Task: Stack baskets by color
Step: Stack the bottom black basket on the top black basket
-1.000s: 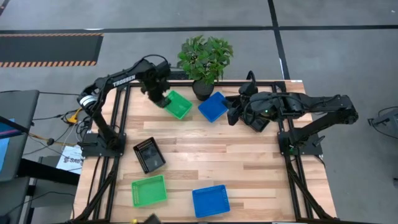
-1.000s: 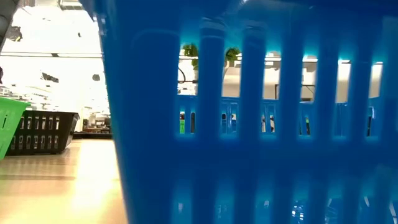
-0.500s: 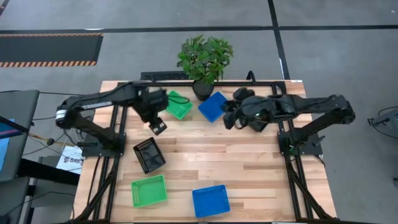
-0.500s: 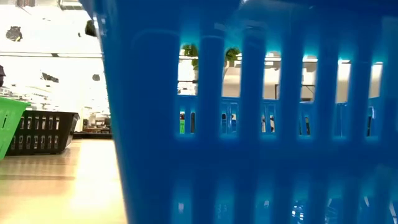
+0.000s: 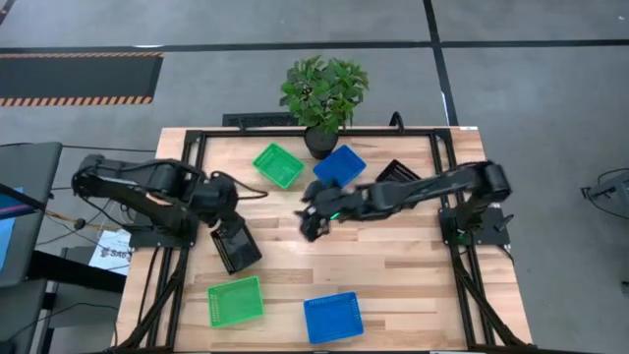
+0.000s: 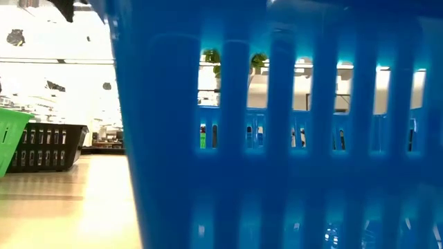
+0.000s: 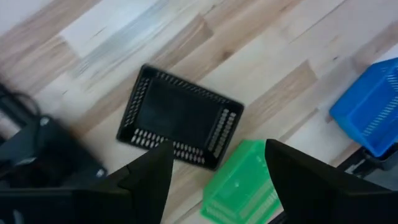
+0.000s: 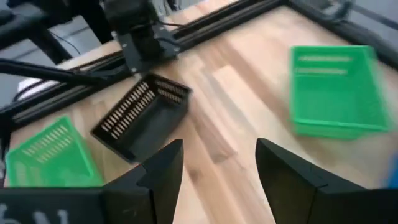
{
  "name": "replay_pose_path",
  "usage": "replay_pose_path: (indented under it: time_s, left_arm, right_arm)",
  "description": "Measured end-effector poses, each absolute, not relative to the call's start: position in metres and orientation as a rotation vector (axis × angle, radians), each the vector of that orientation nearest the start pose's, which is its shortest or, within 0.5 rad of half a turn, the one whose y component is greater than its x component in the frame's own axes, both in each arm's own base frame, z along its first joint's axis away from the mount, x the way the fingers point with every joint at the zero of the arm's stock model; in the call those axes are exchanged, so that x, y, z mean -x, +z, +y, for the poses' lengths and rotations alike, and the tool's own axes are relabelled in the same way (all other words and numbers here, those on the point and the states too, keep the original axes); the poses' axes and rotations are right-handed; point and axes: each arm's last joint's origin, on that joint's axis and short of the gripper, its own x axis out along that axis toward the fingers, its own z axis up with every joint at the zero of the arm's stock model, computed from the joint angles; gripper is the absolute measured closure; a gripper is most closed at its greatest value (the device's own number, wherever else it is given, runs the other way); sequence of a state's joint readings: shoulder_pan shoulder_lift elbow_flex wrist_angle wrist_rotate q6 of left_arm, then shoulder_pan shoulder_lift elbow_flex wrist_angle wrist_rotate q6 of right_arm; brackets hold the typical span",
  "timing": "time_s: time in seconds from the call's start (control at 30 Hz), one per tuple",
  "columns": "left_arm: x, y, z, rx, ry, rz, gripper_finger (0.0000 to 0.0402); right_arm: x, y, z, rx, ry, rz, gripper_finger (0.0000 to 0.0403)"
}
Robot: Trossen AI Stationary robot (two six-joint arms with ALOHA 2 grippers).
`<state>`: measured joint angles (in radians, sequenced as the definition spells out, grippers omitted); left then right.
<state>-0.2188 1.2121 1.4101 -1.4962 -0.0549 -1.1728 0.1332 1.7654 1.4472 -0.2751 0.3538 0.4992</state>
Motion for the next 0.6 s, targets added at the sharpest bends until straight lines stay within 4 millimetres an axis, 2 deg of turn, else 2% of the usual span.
replay_pose_path:
  time_s: [0.27, 0.6]
  left_arm:
    - [-0.153, 0.370, -0.052, 0.751, 0.601, 1.193, 0.0160]
    - [-0.144, 0.373, -0.063, 0.651, 0.539, 1.163, 0.0160]
  right_arm:
    - [-0.457, 0.228, 0.071, -0.328, -0.325, 0.602, 0.0185]
    - [-0.531, 0.191, 0.103, -0.385, -0.297, 0.556, 0.0193]
